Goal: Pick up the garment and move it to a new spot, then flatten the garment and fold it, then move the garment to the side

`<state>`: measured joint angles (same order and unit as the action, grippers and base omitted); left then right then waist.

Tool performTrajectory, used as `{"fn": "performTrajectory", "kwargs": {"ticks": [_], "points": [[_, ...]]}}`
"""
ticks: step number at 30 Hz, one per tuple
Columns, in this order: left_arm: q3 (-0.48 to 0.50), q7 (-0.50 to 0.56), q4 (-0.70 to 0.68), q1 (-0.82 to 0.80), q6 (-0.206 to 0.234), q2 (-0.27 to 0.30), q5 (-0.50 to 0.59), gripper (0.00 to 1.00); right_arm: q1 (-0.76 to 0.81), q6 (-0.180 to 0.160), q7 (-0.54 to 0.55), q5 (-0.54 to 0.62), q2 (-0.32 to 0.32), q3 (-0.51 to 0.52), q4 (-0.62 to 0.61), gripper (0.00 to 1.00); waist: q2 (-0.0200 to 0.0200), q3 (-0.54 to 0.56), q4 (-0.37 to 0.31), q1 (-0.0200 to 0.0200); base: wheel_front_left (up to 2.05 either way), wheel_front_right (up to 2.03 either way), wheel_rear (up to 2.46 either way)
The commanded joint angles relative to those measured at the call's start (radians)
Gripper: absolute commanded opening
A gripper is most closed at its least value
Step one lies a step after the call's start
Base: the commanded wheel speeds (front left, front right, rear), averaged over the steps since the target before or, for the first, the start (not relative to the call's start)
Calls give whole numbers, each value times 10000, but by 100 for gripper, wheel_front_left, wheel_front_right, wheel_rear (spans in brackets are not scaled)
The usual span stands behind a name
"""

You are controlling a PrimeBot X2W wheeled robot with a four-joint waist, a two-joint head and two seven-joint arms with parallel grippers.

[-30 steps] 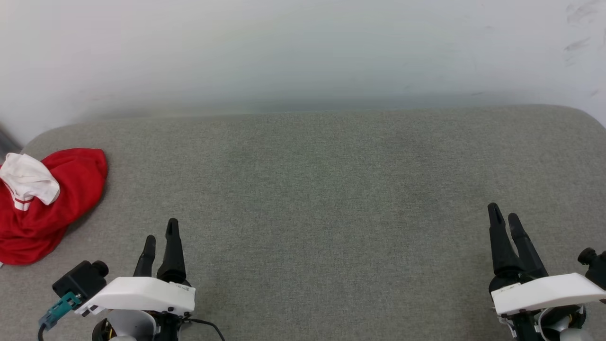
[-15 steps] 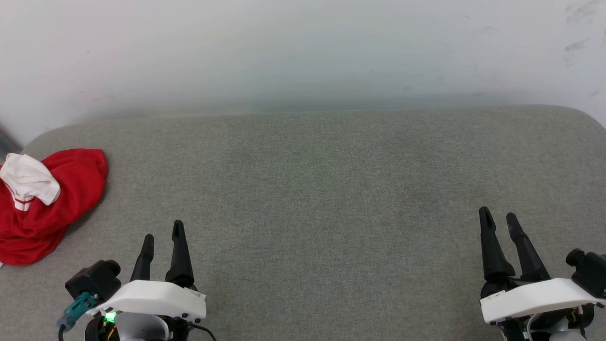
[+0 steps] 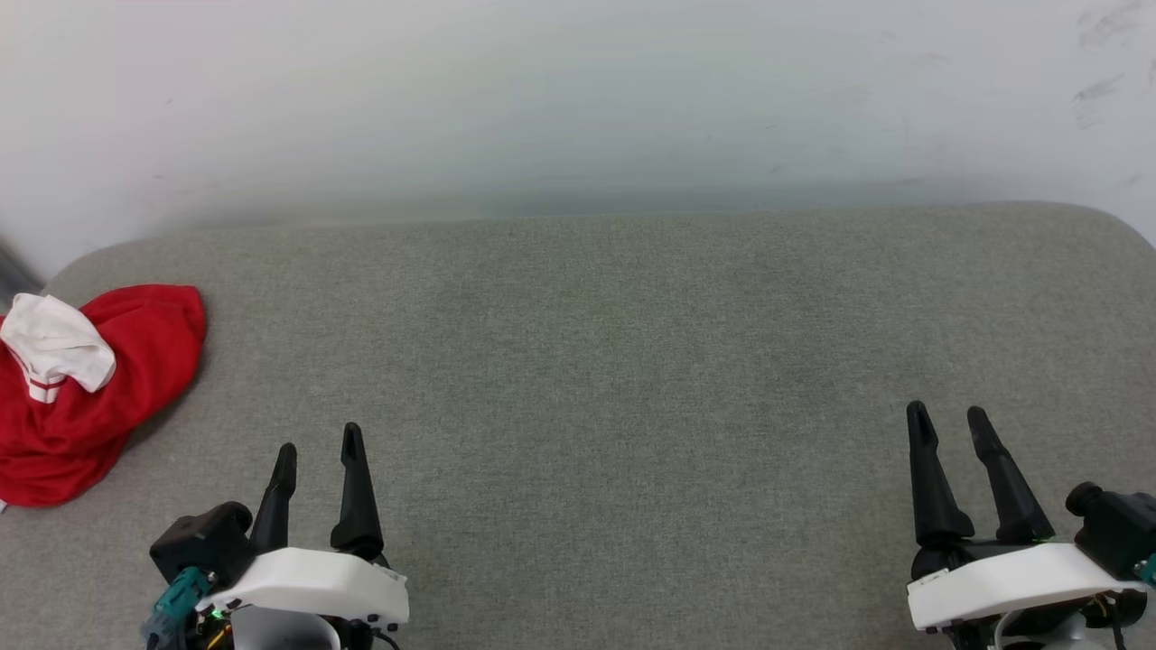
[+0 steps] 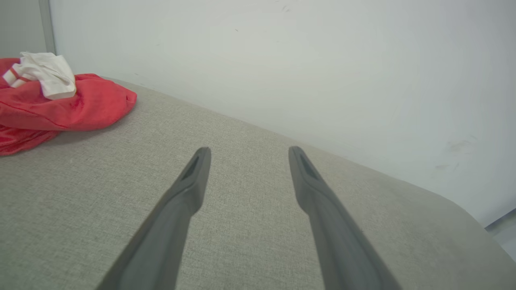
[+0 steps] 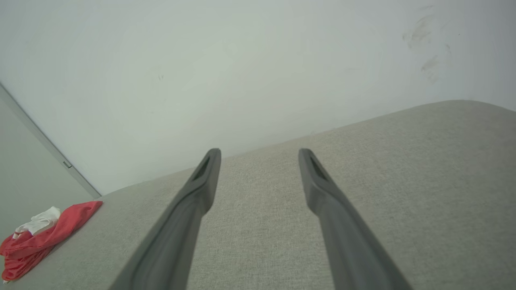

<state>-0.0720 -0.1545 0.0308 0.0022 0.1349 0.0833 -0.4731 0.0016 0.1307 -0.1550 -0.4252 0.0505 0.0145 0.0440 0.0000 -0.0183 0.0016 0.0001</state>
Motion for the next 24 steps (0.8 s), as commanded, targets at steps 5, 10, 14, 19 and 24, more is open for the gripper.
{"fn": "performTrajectory", "kwargs": {"ticks": [5,10,14,19,24], "points": [[-60,-215,-176,68,-32,-8,690,100,79,0,-205,622,0,-48,-313,100,0,-13,6,-1,0,0,0],[-107,-333,-193,141,-100,-48,1177,100,143,0,-322,955,-1,-74,-362,100,0,-13,12,-1,0,0,0],[-114,-425,-208,191,-160,-88,1540,100,192,0,-414,1261,-2,-91,-378,100,0,-14,14,-1,0,0,0],[-107,-538,-186,244,-201,-122,1969,100,281,0,-521,1562,-3,-96,-371,100,0,-10,9,-1,0,0,0],[-84,-620,-140,281,-275,-152,2294,100,325,0,-614,1775,-3,-92,-369,100,0,-15,7,-1,0,0,0]]}}
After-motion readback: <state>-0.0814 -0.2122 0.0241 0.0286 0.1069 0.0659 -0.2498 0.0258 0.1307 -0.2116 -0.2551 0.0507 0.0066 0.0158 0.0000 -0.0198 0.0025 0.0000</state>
